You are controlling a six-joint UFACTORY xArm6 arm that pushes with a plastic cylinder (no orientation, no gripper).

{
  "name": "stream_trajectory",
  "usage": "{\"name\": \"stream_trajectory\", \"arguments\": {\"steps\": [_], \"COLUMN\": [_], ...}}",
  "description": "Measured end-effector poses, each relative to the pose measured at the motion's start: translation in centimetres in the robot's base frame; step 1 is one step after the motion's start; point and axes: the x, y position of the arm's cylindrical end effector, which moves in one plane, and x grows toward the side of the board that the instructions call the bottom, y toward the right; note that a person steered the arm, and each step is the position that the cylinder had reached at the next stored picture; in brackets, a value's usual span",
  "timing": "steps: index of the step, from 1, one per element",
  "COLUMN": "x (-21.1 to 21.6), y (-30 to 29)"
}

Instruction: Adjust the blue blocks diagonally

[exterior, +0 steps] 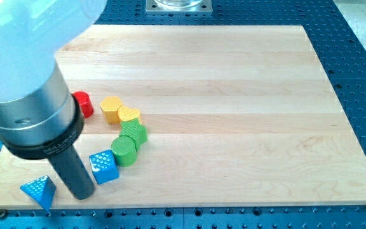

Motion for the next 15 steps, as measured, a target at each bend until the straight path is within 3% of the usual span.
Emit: {"name": "stream_trajectory", "arguments": {"steps": [2,6,7,8,9,10,12,15], "x": [0.2,-3.4,-3.5,-3.5,0.4,1.0,0.9,0.3], "y": [1.1,-7.4,-13.5,-16.2,-15.5,-14.4,-6.1,-4.6]}}
